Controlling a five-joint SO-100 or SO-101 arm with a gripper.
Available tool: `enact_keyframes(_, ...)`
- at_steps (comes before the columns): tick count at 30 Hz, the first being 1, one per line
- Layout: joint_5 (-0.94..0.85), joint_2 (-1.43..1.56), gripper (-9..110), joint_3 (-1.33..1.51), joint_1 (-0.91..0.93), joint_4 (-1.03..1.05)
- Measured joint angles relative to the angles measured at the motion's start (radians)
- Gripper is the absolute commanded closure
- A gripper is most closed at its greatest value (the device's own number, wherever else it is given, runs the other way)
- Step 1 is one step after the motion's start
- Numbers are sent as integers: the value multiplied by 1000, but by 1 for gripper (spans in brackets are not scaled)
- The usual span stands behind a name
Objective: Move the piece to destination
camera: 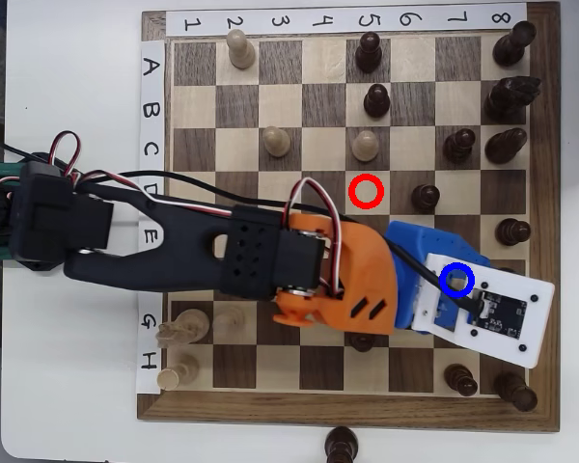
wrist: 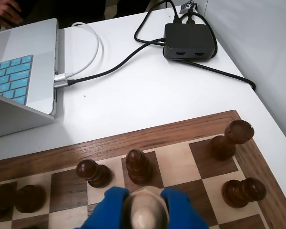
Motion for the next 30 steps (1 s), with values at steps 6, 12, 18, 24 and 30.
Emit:
enact_keyframes(6,0,-28,101,0,2,-32)
enact_keyframes(12,0,-29,101,23,2,-61)
enact_keyframes(18,0,-29,101,78,6,-78)
enact_keyframes(24,0,-29,101,126,14,-95)
enact_keyframes(30,0,-29,101,146,14,-118)
